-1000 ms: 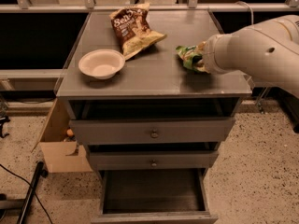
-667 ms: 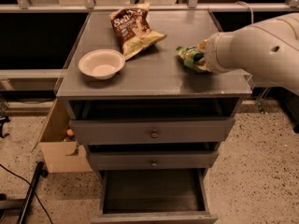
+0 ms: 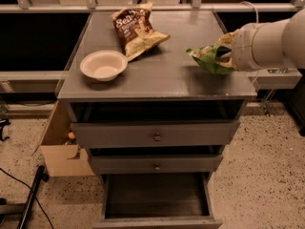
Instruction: Place green rice chip bag into bottom drawer
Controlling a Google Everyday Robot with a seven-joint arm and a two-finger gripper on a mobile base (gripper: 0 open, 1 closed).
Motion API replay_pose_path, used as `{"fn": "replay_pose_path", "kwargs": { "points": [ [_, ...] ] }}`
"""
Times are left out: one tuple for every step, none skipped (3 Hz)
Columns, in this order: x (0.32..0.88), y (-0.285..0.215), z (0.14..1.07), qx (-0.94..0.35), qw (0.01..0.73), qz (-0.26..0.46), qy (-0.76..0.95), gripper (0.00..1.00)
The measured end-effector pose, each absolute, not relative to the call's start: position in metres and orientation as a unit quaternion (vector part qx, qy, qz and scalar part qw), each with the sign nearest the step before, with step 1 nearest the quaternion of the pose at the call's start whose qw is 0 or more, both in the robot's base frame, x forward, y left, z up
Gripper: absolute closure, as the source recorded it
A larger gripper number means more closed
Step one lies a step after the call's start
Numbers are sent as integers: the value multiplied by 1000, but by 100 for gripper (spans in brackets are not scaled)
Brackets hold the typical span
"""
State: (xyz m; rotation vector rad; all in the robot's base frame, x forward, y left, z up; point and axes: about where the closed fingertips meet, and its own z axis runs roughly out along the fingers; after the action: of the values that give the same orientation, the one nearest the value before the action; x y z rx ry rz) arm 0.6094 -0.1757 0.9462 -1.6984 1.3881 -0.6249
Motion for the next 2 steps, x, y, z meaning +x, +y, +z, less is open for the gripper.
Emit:
{"fn": "replay_pose_path", "kwargs": {
  "points": [
    [584, -198, 956, -684, 430, -214, 549, 100],
    [540, -221, 961, -718, 414, -190, 526, 100]
  ]
}}
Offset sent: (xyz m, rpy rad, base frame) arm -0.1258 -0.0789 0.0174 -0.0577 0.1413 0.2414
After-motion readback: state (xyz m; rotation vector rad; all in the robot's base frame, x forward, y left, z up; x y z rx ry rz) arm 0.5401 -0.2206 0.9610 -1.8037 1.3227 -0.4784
